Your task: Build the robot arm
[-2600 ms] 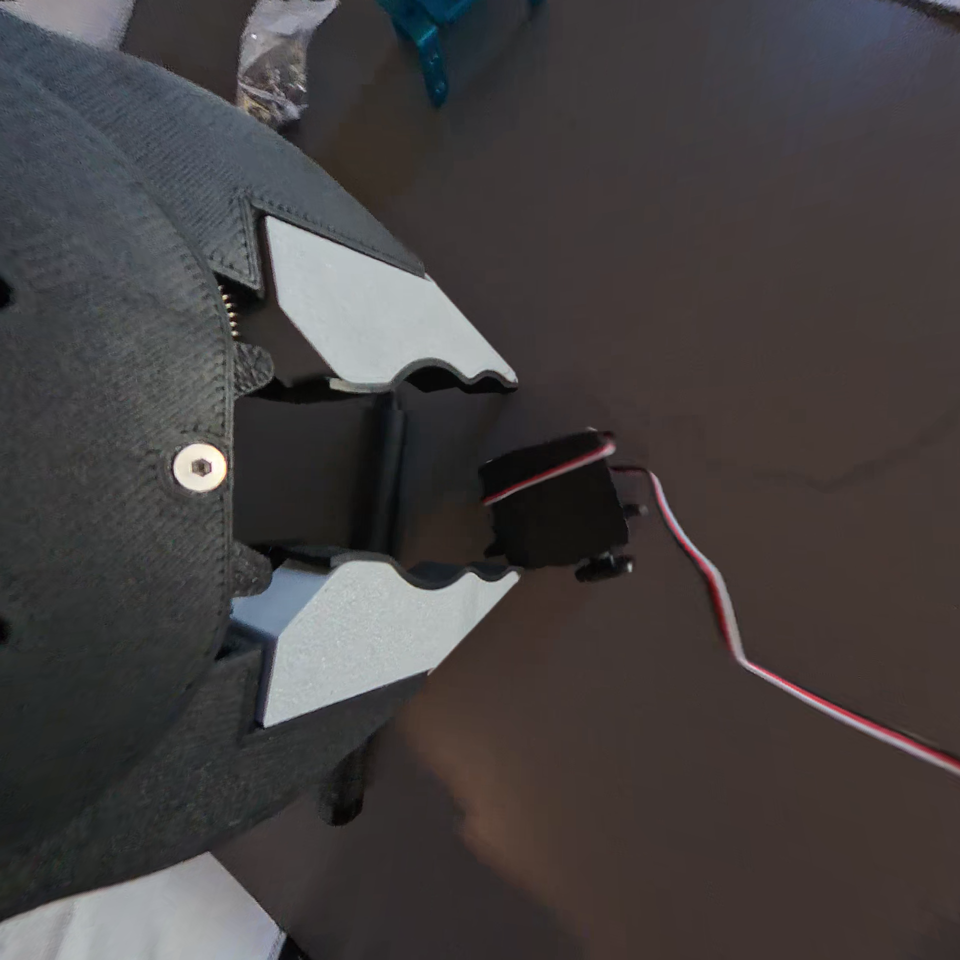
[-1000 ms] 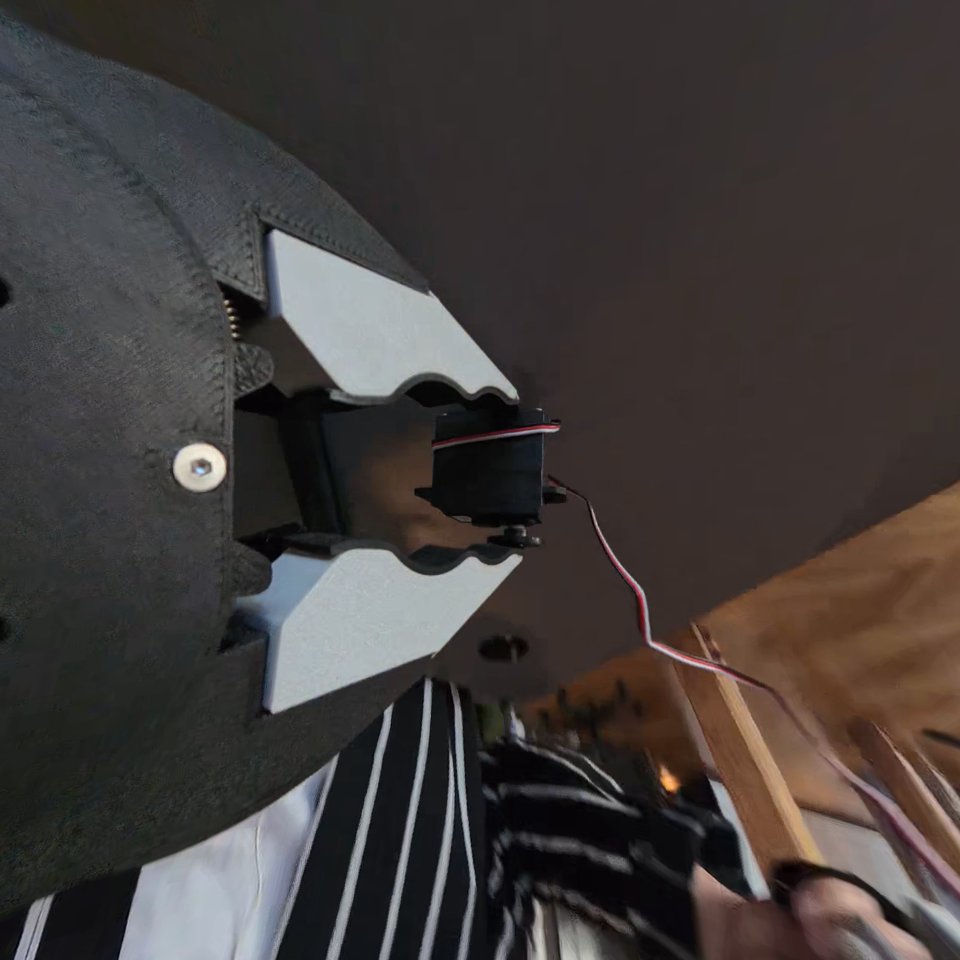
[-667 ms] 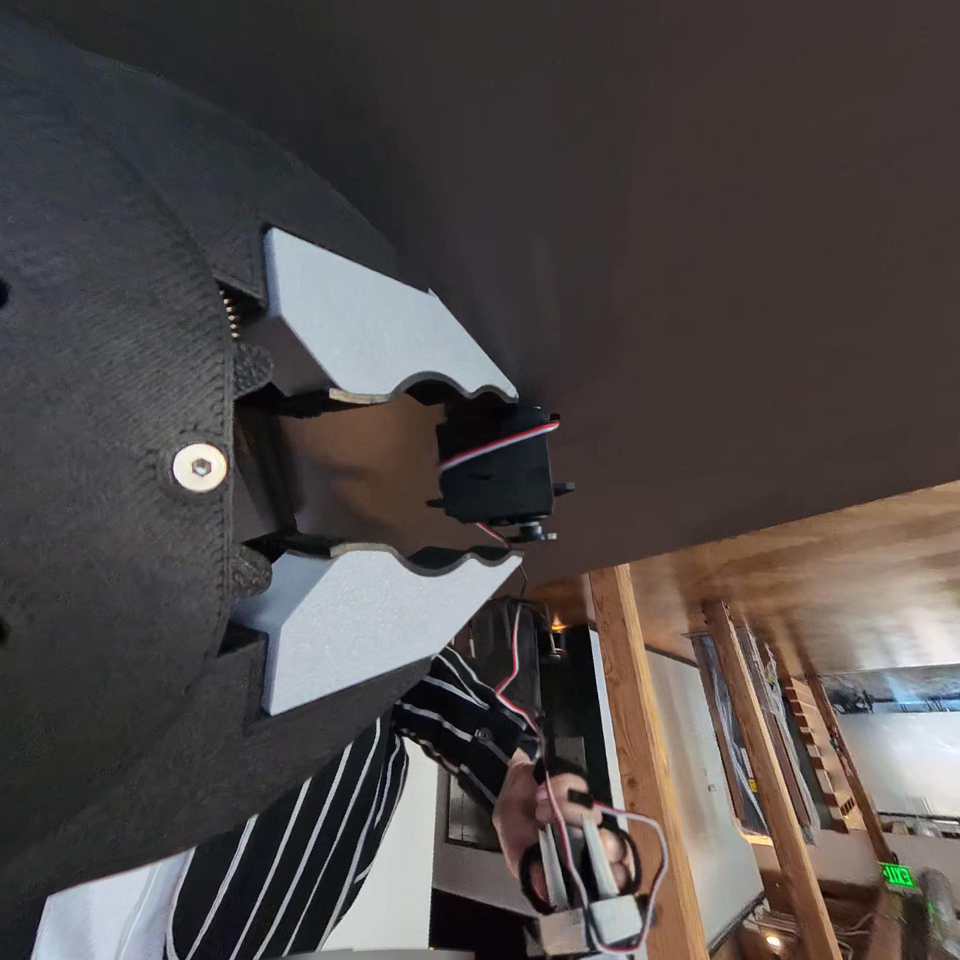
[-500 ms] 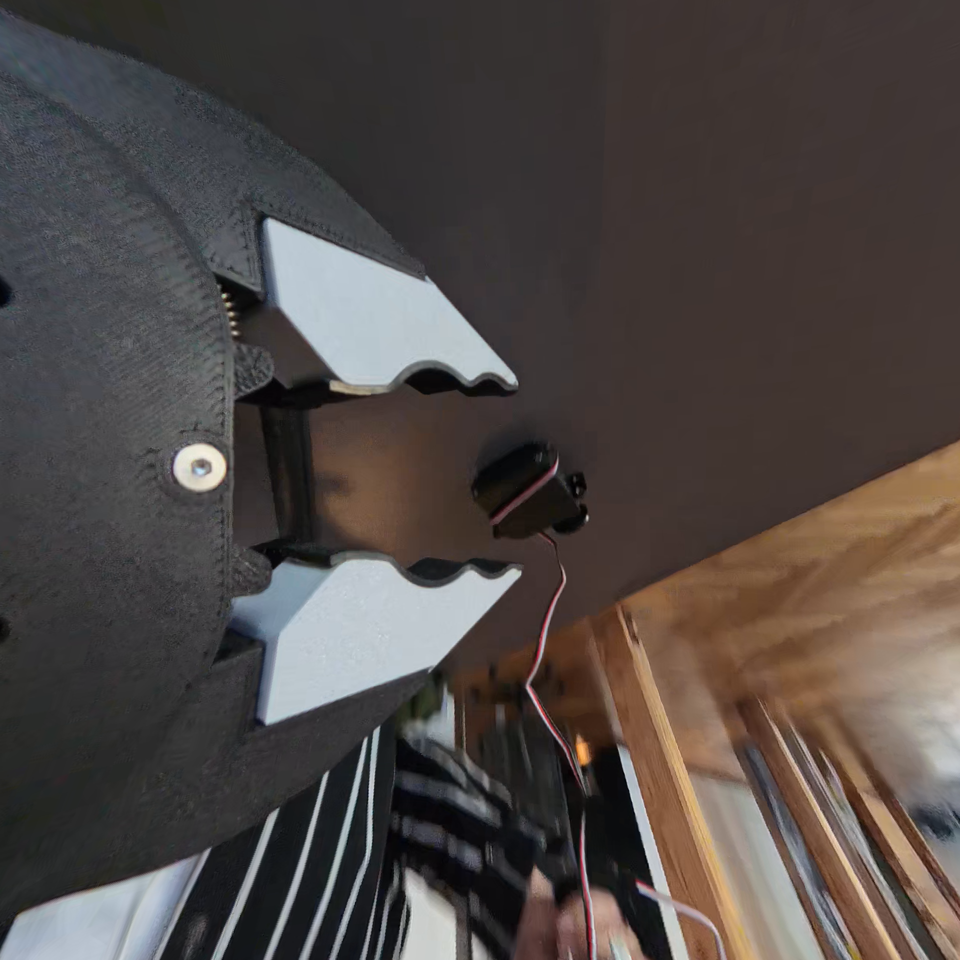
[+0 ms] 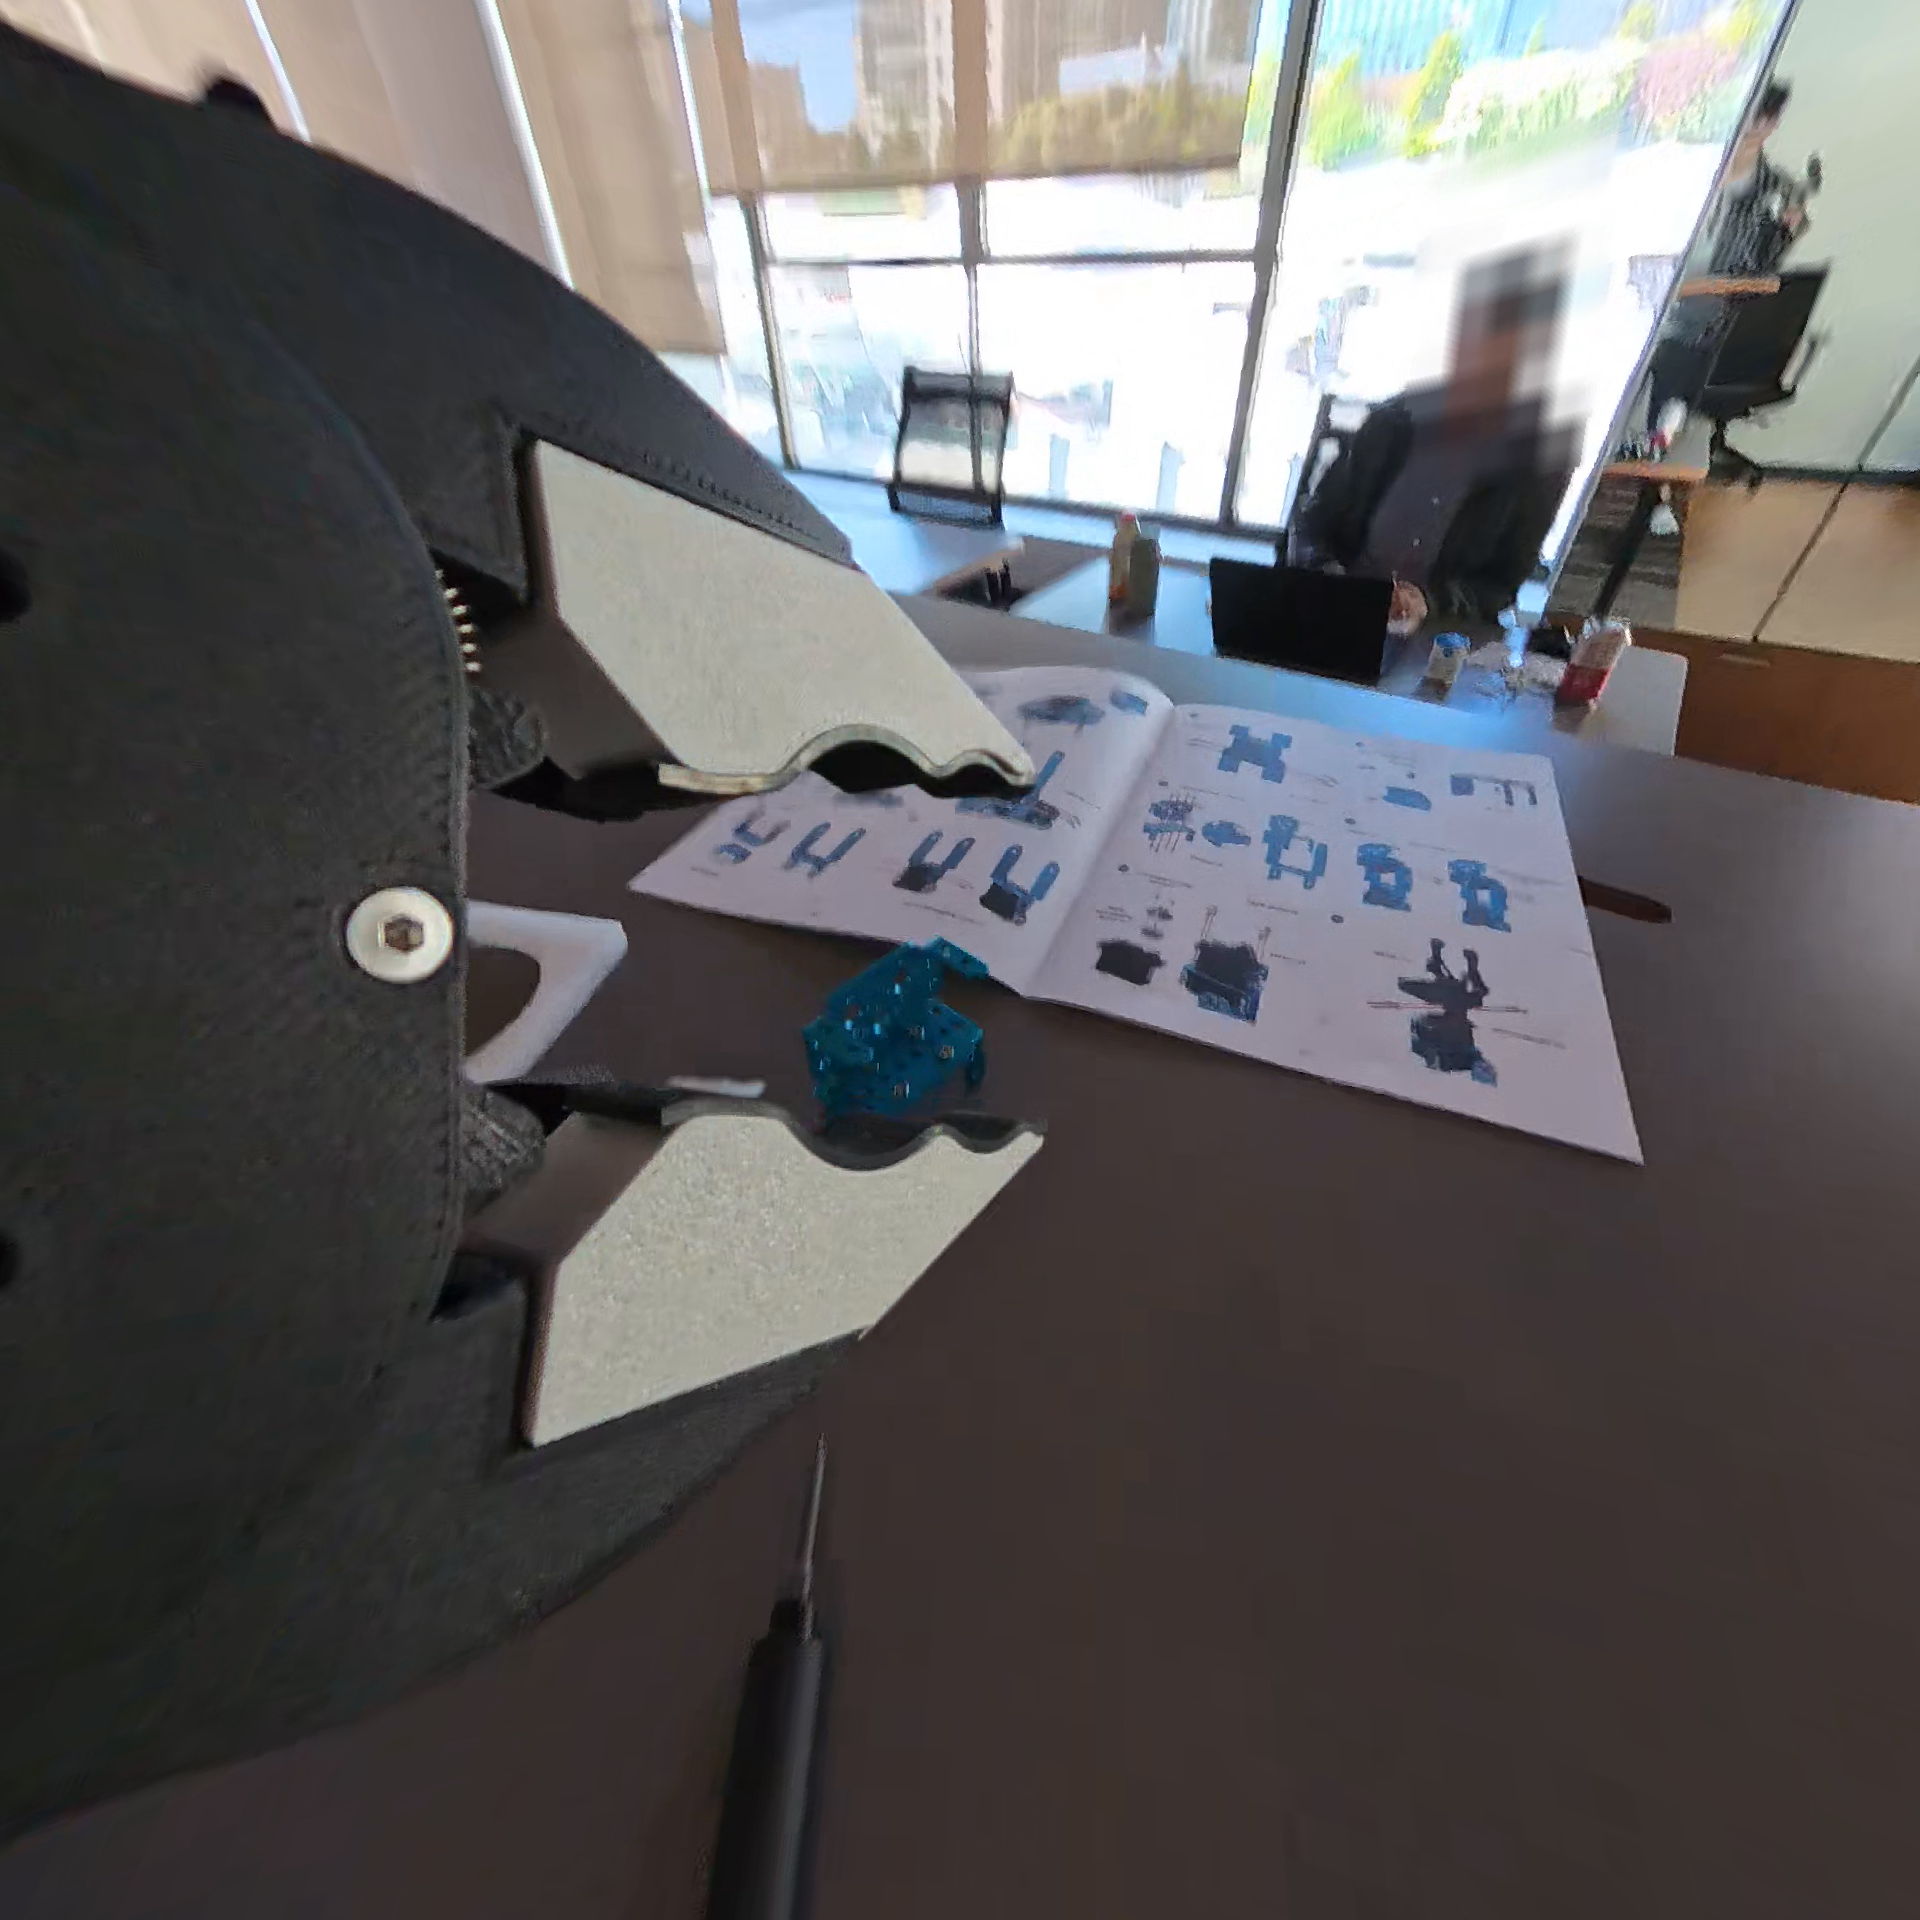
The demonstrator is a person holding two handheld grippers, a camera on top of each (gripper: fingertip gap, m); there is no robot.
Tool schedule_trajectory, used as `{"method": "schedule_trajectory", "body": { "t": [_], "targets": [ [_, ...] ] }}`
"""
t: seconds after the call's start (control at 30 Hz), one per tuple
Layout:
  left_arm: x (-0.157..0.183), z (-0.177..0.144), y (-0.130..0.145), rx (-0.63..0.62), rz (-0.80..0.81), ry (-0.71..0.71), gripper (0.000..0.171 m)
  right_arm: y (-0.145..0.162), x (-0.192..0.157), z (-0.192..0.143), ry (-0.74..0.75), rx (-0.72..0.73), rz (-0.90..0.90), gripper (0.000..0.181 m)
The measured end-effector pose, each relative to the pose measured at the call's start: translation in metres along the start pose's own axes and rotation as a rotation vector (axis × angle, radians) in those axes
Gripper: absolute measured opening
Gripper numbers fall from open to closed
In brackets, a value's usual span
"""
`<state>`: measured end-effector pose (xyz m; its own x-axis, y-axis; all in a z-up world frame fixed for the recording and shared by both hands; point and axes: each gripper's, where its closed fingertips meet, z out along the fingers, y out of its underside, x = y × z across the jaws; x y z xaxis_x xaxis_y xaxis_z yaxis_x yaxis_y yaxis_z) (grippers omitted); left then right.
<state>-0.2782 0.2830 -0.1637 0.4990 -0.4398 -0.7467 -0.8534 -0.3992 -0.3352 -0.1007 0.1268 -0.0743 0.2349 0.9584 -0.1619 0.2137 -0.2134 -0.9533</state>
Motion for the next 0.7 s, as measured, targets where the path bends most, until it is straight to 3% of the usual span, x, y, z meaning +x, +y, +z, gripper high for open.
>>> {"method": "schedule_trajectory", "body": {
  "t": [0.2, 0.43, 0.53, 0.7],
  "targets": [
    [0.045, -0.024, -0.003, 0.230, -0.301, 0.461, 0.059, -0.048, -0.006, 0.007, 0.119, 0.030, -0.072, 0.000],
    [0.088, -0.067, -0.022, 0.461, -0.402, 0.896, 0.061, -0.083, 0.011, 0.012, 0.195, -0.011, -0.059, 0.000],
    [0.102, -0.069, -0.020, 0.502, -0.389, 0.969, 0.063, -0.084, 0.014, 0.019, 0.190, -0.033, -0.047, 0.000],
    [0.141, -0.080, -0.016, 0.574, -0.160, 1.003, 0.063, -0.078, 0.013, 0.029, 0.174, -0.087, -0.057, 0.000]
  ]
}}
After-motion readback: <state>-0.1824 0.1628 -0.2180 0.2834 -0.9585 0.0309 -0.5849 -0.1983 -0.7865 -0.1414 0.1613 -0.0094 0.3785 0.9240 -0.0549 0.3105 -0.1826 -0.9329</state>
